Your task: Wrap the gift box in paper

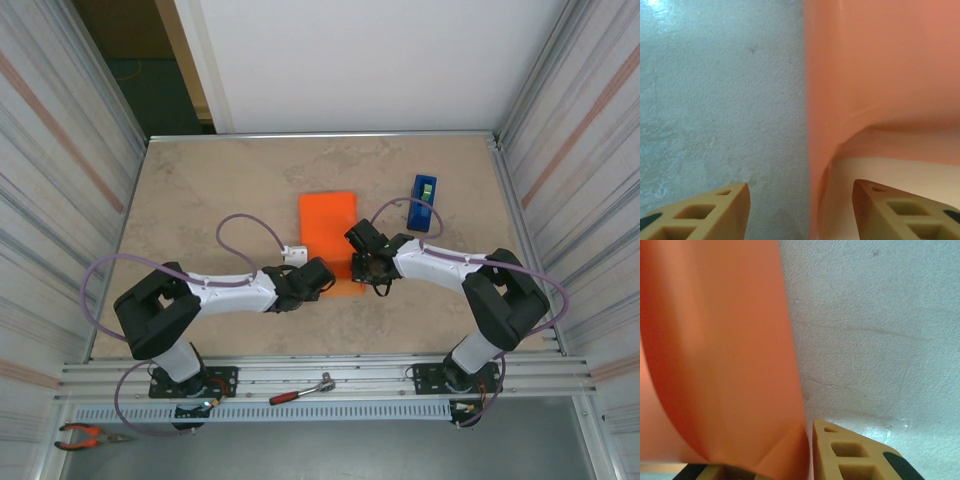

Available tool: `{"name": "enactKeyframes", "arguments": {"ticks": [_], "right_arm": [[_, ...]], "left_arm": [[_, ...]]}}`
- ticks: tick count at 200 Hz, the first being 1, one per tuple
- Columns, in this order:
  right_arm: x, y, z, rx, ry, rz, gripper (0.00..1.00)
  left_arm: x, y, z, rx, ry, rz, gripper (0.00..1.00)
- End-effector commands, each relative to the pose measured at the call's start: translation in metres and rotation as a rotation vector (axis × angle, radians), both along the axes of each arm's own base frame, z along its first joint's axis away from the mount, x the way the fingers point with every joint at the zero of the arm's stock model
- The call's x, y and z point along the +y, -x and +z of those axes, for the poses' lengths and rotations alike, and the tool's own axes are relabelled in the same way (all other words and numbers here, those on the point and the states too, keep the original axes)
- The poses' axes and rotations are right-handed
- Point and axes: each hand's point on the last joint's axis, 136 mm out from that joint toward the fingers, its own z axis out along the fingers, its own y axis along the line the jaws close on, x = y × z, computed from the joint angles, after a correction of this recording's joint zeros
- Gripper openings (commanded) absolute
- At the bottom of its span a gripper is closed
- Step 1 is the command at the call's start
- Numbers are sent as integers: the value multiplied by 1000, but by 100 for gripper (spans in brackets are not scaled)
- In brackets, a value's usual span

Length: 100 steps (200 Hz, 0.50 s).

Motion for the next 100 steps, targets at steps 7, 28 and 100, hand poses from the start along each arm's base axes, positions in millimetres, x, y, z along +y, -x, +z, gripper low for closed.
{"name": "enactKeyframes", "arguments": {"ticks": [7,28,100], "right_arm": [[-2,0,-2,11,11,1,19],[-3,1,-5,16,15,-1,19],[-3,2,-4,11,10,-7,19]], "left_arm": [[6,-4,3,-20,-9,16,49],[4,-2,-2,-9,9,11,27],[-3,-1,-5,1,8,9,11]]}}
